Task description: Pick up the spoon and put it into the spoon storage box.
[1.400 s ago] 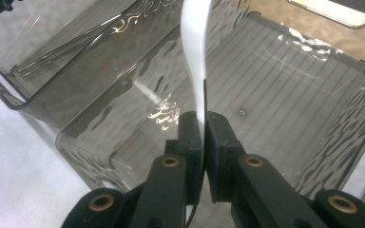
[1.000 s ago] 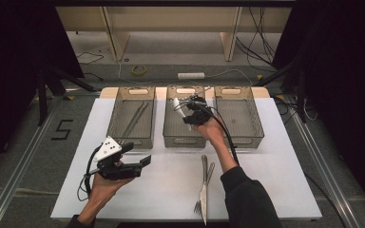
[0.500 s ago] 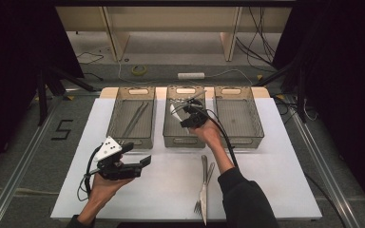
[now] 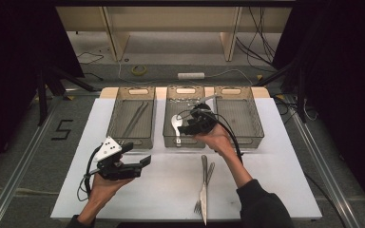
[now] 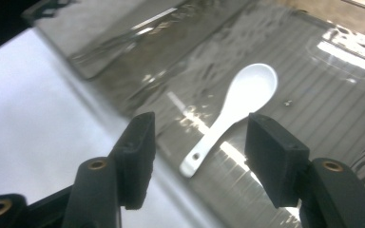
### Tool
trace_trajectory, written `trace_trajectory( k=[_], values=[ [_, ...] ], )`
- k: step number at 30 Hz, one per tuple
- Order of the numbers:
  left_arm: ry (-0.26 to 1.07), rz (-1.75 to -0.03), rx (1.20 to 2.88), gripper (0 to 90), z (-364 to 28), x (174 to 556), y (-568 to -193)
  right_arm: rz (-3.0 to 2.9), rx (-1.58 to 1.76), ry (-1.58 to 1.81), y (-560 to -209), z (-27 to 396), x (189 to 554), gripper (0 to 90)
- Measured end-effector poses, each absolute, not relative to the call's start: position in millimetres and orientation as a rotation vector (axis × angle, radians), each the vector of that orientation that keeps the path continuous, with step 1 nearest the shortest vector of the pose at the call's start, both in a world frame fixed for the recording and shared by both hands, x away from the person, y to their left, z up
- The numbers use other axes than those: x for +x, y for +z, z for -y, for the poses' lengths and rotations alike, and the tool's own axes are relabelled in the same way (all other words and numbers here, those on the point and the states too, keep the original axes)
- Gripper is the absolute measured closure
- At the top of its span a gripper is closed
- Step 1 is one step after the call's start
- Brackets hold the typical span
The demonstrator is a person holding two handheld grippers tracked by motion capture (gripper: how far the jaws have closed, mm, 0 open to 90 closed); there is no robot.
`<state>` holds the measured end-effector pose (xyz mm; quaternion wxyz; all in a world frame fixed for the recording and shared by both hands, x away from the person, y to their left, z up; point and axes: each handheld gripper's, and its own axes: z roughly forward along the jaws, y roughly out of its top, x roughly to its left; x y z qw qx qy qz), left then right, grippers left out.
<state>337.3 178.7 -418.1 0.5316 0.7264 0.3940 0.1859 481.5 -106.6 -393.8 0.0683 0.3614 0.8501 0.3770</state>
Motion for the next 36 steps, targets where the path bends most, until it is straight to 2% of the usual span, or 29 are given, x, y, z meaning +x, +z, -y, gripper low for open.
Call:
trace_trajectory(
  k=[6,11,17,23,36],
  values=[
    [0.443,-0.941,1.732,15.4,-179,338,-418,-2.569,1.032,1.196,-390,123,454,36.9],
    [0.443,-0.942,1.735,15.4,-179,338,-418,-2.553,1.02,1.234,-393,133,438,35.8],
    [0.441,-0.941,1.732,15.4,-179,338,-418,-2.537,1.025,1.241,-398,144,430,35.5],
    [0.439,-0.94,1.733,15.4,-179,338,-418,-2.563,1.009,1.215,-403,148,423,30.6],
    [0.439,-0.938,1.734,15.4,-178,338,-418,-2.616,0.969,1.171,-418,152,412,30.0]
  ],
)
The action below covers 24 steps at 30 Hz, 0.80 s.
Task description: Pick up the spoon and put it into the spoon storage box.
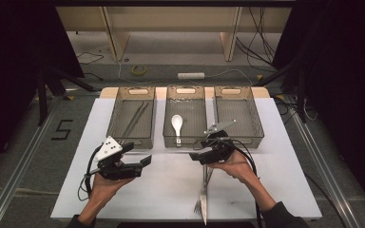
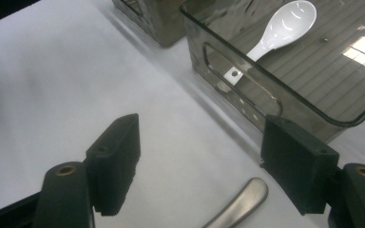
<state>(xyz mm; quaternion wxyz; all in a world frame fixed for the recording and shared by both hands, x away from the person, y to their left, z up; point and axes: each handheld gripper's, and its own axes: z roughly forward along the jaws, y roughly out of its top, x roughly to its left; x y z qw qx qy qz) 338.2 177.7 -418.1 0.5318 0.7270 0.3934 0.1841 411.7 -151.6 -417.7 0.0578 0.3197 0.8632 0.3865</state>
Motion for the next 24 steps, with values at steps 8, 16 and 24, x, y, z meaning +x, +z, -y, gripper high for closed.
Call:
trace_trajectory(
  k=[8,16,24],
  values=[
    [0.442,-0.935,1.74,15.4,-177,338,-418,-2.642,0.978,1.135,-426,153,409,27.2],
    [0.439,-0.939,1.735,15.4,-178,338,-418,-2.68,0.937,1.072,-435,153,407,38.4],
    [0.439,-0.934,1.743,15.4,-177,338,-418,-2.719,0.892,1.008,-445,149,404,49.1]
  ],
)
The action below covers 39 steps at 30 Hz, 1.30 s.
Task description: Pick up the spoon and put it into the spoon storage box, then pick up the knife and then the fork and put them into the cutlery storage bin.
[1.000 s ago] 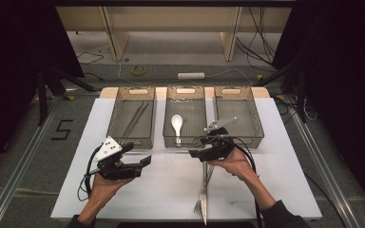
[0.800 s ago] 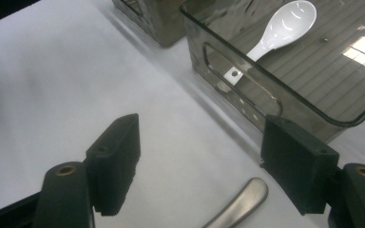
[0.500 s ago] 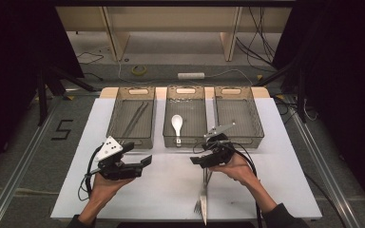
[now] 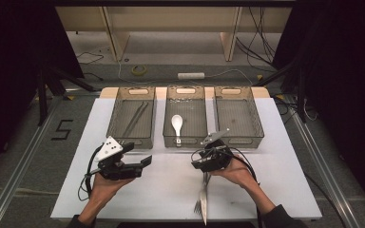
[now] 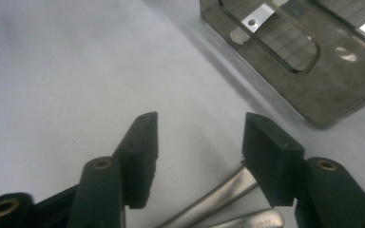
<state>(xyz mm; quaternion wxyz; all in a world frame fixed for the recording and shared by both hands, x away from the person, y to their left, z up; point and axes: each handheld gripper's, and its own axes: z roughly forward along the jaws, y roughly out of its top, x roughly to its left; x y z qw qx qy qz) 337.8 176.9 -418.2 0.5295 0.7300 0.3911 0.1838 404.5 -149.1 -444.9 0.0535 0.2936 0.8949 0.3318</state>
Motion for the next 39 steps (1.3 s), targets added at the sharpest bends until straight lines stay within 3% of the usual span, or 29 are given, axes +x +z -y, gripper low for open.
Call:
trace_trajectory(
  k=[16,22,39],
  values=[
    [0.439,-0.932,1.749,15.4,-176,339,-419,-2.741,0.845,0.902,-457,148,409,81.4],
    [0.44,-0.933,1.749,15.4,-176,339,-419,-2.746,0.835,0.857,-463,148,413,89.5],
    [0.44,-0.915,1.763,15.4,-175,338,-419,-2.755,0.795,0.744,-472,139,419,90.0]
  ],
)
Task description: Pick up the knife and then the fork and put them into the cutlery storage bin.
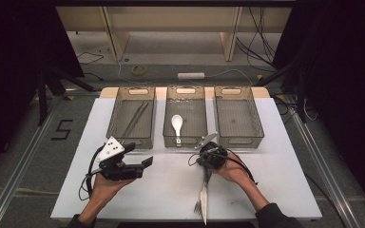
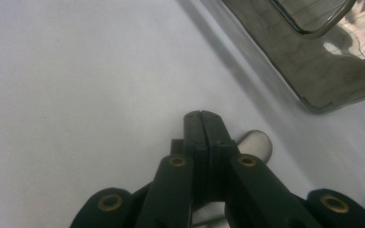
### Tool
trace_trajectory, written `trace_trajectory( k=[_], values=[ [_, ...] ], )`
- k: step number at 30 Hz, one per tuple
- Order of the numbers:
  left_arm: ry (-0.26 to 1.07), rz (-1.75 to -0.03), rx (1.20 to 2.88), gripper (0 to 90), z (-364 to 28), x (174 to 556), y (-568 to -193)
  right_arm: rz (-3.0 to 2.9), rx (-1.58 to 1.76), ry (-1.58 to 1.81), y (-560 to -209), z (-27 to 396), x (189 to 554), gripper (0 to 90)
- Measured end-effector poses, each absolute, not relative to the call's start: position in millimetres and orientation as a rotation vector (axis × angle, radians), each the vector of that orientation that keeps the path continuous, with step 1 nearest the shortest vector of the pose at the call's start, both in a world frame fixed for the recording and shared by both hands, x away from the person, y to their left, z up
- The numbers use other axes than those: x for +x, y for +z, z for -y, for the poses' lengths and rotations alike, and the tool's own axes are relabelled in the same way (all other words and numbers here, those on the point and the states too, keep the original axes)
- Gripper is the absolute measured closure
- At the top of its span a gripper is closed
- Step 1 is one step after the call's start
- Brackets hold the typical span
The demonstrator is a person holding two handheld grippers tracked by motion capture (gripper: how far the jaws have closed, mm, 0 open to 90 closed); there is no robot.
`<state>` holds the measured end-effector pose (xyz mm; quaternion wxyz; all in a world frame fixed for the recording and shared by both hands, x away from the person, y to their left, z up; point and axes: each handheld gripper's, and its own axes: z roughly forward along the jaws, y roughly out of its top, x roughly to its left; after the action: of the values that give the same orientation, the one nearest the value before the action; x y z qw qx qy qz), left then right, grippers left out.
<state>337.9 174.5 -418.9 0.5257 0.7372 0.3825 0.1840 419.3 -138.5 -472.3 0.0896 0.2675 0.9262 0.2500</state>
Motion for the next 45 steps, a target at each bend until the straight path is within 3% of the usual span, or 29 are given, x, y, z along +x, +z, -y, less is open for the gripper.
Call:
trace_trajectory(
  k=[27,45],
  values=[
    [0.44,-0.916,1.759,15.4,-175,337,-418,-2.787,0.924,0.635,-467,168,425,90.0],
    [0.442,-0.91,1.771,15.4,-174,338,-419,-2.757,1.012,0.52,-462,212,394,90.0]
  ],
)
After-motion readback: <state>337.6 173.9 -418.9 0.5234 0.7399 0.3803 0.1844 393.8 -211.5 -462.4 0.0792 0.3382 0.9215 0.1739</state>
